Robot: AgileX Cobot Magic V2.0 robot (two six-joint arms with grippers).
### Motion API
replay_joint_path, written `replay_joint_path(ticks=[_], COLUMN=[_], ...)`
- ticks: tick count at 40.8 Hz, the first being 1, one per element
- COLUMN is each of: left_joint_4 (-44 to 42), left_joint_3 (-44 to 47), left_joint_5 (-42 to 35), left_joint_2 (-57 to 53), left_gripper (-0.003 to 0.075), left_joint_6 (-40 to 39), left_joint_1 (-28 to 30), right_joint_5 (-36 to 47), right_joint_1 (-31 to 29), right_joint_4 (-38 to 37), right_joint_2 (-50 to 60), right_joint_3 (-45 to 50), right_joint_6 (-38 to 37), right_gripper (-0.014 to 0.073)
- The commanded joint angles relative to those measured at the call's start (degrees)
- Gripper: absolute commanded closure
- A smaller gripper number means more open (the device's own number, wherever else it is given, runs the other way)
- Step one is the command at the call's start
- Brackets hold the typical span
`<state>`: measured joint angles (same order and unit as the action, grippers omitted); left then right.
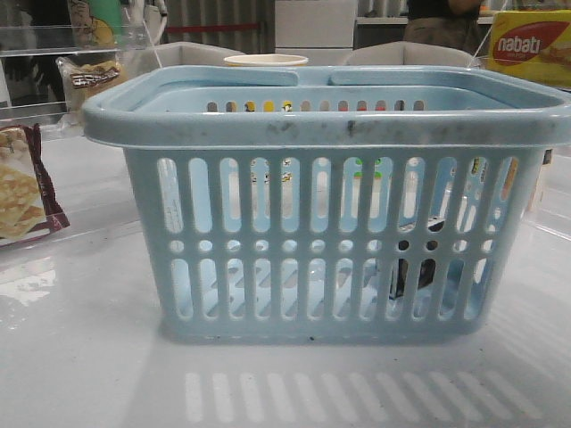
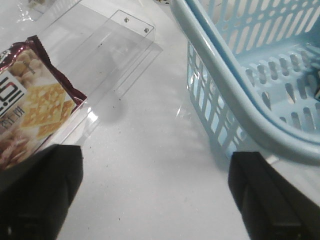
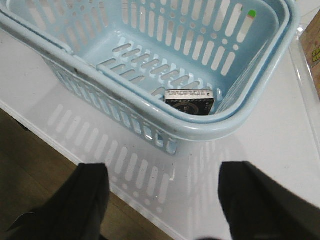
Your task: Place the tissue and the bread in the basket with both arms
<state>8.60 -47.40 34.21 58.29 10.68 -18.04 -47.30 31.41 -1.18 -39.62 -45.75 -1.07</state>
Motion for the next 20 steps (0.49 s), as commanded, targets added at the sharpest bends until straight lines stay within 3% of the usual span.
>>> replay_joint_path(ticks=[1,20], left_joint_4=[0.1,-0.05], left_joint_3=[-6.46,-36.29], left_joint_5=[-6.78,-8.73], left_joint_2=[6.08,36.47], left_gripper=[0.0045,0.0045], left_joint_6=[0.13,0.13], left_joint_1=[-0.23,9.94], right_joint_5=[3.8,3.8], right_joint_1=[0.14,0.14], right_joint_4=[-0.49,-0.49], right_joint_2=[0.2,0.2], right_joint_3=[-1.44,-1.44], right_joint_6=[0.46,0.46], right_gripper=[0.0037,0.0037])
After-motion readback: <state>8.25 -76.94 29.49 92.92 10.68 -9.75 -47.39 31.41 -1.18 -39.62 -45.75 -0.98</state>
